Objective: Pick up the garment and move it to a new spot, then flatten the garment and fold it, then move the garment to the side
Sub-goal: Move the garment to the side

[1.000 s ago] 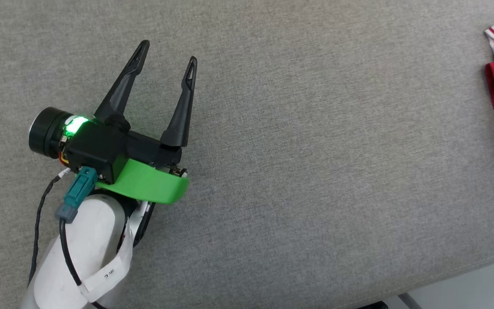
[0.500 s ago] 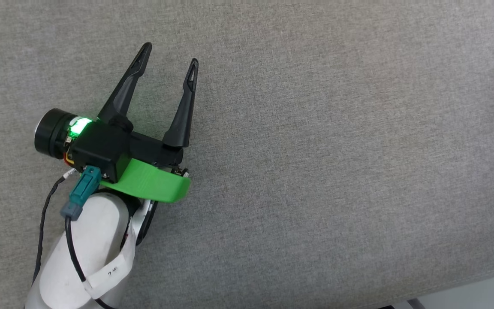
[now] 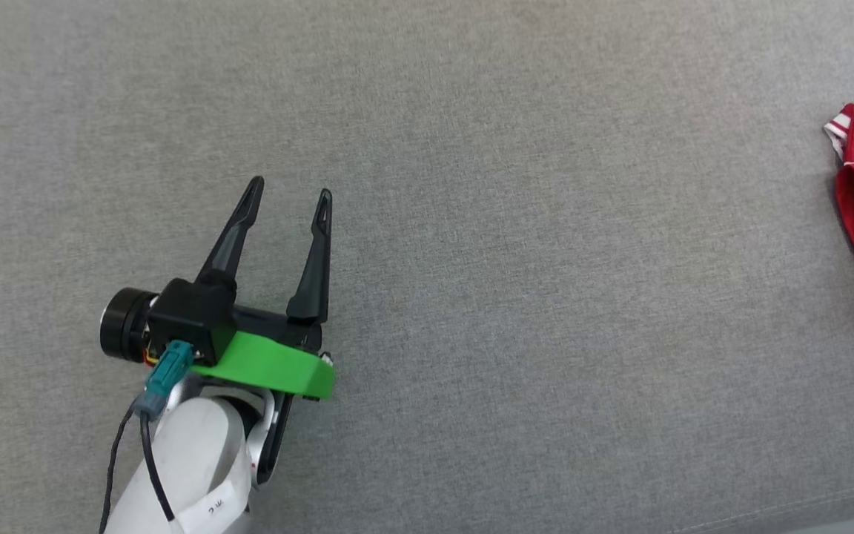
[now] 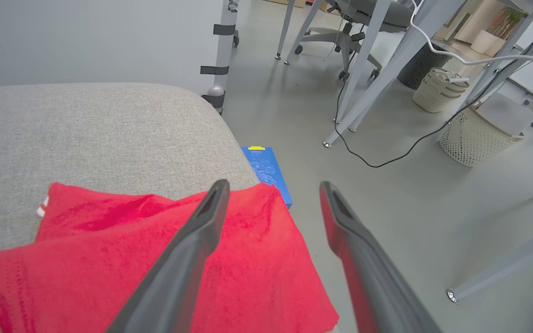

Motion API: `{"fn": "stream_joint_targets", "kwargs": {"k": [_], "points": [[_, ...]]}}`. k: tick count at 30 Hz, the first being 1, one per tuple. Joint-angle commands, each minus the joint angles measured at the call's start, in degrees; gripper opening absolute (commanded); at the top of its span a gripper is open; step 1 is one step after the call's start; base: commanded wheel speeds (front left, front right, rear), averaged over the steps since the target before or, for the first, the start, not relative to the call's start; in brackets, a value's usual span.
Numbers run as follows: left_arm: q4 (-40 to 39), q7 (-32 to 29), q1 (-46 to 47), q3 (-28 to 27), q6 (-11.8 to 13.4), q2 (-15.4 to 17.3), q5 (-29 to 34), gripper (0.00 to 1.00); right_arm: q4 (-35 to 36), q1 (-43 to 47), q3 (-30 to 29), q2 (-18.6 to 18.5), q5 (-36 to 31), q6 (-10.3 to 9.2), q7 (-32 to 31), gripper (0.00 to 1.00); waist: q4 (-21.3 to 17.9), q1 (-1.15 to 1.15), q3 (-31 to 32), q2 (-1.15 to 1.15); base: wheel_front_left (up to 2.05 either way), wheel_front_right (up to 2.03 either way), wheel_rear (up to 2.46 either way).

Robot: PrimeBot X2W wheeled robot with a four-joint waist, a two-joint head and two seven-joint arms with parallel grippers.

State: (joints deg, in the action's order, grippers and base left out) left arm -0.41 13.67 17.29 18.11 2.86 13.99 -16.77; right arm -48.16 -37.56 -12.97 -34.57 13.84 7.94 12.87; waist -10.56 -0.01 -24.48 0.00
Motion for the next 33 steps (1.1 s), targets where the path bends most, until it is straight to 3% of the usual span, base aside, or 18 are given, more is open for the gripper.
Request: {"fn": "stream_joint_targets", "kwargs": {"k": [1,6,12,21,33], "points": [[0.53,0.63,-1.31,-0.40,0.57,-0.41,-0.56,1.00,1.68,2.30,1.37,0.94,1.62,-0.45,0.83,1.00,3.01,0.01,5.64,0.00,0.00,0.00,0.00],[2.11,1.03,-4.23,-1.50,1.28,-1.24,-1.68,1.00,8.47,9.57,3.87,5.07,4.14,-0.45,1.70,1.00,5.02,0.01,9.17,0.00,0.00,0.00,0.00],[3.95,1.24,-7.13,-2.96,1.88,-2.05,-2.57,1.00,18.23,17.91,6.77,12.93,2.93,-0.45,1.55,1.00,7.23,0.01,13.17,0.00,0.00,0.00,0.00],[6.65,1.31,-10.79,-5.52,2.34,-3.00,-3.00,1.00,35.87,28.81,9.73,22.17,1.81,-0.45,-4.02,1.00,11.10,0.01,18.09,0.00,0.00,0.00,0.00],[9.89,1.32,-15.14,-7.45,1.30,-1.68,-2.64,1.00,54.33,41.43,11.38,26.79,-0.21,-0.45,-11.05,1.00,12.54,0.01,23.93,0.00,0.00,0.00,0.00]]}}
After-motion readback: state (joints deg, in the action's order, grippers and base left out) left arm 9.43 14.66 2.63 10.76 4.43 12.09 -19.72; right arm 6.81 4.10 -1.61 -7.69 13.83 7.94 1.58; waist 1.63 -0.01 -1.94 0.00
